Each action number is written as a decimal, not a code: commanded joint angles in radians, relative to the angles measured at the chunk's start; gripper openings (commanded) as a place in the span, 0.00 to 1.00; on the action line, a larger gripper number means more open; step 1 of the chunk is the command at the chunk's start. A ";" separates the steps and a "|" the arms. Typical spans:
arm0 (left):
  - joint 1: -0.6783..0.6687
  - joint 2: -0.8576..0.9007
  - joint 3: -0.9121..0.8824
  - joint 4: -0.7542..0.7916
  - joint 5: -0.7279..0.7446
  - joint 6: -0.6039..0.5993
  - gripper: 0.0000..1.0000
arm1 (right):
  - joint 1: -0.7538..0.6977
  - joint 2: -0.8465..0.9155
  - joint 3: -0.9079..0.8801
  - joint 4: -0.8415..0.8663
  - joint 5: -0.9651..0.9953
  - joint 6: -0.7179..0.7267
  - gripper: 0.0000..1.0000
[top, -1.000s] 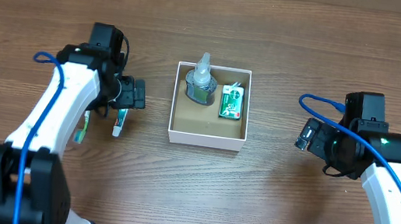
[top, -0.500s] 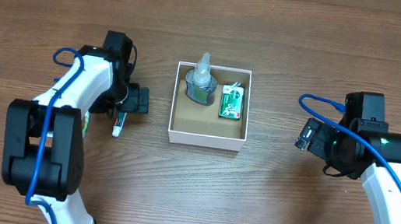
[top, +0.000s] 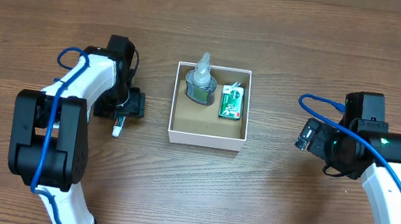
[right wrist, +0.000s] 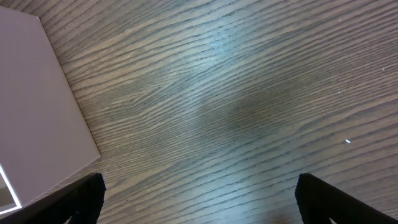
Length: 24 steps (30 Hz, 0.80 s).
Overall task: Pack container
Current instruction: 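Grasp the teal toothpaste tube with the left gripper, then carry the toothpaste into the box and release it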
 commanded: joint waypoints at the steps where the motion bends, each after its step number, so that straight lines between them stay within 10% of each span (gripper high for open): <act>1: -0.006 0.023 0.010 -0.014 -0.012 0.007 0.59 | -0.003 -0.004 0.014 0.003 -0.005 0.000 1.00; 14: -0.006 0.023 0.010 -0.028 -0.021 0.007 0.13 | -0.003 -0.004 0.014 0.004 -0.005 0.000 1.00; 24: -0.006 0.018 0.039 -0.055 -0.048 0.006 0.04 | -0.004 -0.004 0.014 0.004 -0.005 0.000 1.00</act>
